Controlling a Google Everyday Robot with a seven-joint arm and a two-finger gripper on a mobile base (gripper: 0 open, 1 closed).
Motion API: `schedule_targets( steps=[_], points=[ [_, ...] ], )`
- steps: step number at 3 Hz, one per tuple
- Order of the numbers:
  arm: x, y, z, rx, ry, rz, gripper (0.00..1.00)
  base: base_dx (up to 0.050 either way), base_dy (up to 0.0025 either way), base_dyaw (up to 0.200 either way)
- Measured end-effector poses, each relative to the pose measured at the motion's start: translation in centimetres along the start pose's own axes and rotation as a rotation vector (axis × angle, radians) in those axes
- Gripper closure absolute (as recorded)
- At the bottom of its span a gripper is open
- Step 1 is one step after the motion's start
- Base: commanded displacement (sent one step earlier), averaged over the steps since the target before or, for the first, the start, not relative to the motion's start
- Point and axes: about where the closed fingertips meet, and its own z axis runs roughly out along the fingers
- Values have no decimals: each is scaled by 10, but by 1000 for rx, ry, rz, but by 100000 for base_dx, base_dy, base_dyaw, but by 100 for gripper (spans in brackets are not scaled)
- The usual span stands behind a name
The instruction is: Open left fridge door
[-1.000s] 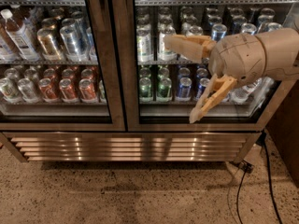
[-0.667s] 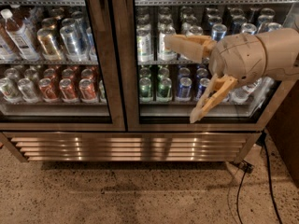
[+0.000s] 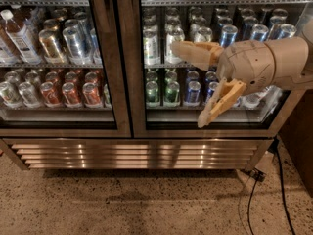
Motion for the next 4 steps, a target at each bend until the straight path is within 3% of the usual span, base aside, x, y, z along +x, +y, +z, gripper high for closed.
schedule_targets(
  steps=[2, 3, 4],
  points=[
    [2, -2, -3, 31, 10, 68, 0, 0, 0, 0],
    [2, -2, -3, 32, 10, 72, 0, 3689, 251, 13593],
    [2, -2, -3, 32, 10, 72, 0, 3895, -251, -12537]
  ],
)
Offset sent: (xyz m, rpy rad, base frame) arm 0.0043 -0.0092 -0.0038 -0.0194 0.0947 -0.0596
